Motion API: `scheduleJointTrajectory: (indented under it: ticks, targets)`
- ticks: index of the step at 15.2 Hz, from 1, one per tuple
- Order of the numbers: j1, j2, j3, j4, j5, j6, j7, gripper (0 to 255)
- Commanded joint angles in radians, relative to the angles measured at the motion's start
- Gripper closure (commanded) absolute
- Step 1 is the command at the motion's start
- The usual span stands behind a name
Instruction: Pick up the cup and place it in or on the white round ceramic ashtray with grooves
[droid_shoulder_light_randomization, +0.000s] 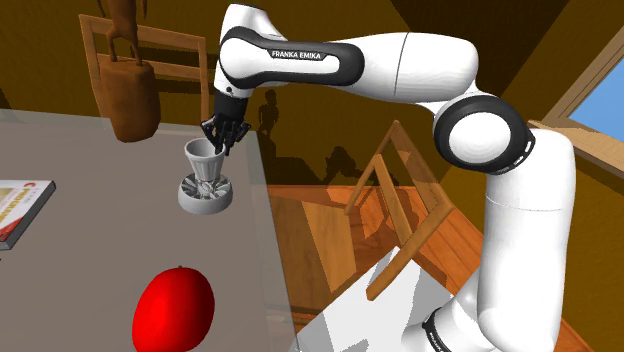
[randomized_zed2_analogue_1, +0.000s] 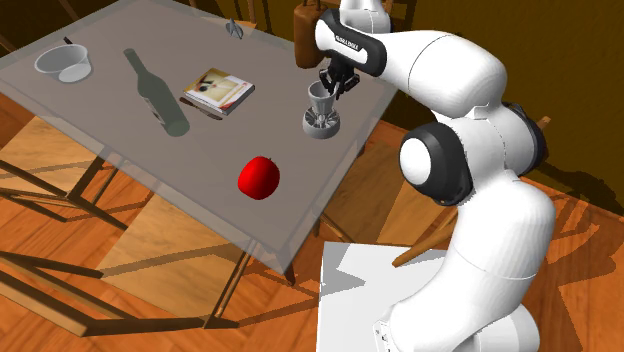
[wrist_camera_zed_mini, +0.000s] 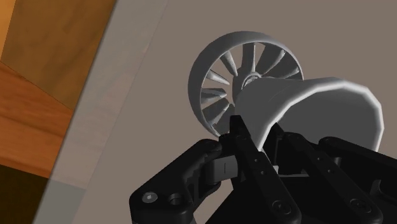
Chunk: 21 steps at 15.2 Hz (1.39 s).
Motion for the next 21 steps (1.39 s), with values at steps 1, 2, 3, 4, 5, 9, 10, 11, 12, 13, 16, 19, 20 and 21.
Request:
scheduleJointTrajectory:
  ticks: [1,2,3,4,5,9,10,11,12,13,16,19,20,21]
  targets:
    - [-0.001,0.004,-0.001,-0.020,-0.001,0.024,-0.002,255]
    - [-0.001,0.006,-0.001,-0.030,-0.001,0.037,-0.002,255]
    - [-0.002,0.008,-0.002,-0.041,-0.001,0.049,-0.003,255]
    - [-0.002,0.011,-0.002,-0.050,-0.002,0.061,-0.004,255]
    - [-0.002,0.014,-0.003,-0.064,-0.002,0.078,-0.005,255]
    - [-0.002,0.014,-0.003,-0.064,-0.002,0.078,-0.005,255]
    - [-0.002,0.014,-0.003,-0.064,-0.002,0.078,-0.005,255]
    - [-0.002,0.014,-0.003,-0.064,-0.002,0.078,-0.005,255]
    - [-0.002,0.014,-0.003,-0.064,-0.002,0.078,-0.005,255]
    - [-0.002,0.014,-0.003,-0.064,-0.002,0.078,-0.005,255]
    - [-0.002,0.014,-0.003,-0.064,-0.002,0.078,-0.005,0]
    - [-0.002,0.014,-0.003,-0.064,-0.002,0.078,-0.005,0]
    - [-0.004,0.006,-0.002,-0.044,0.000,0.049,-0.006,0]
    - [-0.006,-0.001,-0.001,-0.021,0.001,0.020,-0.007,0]
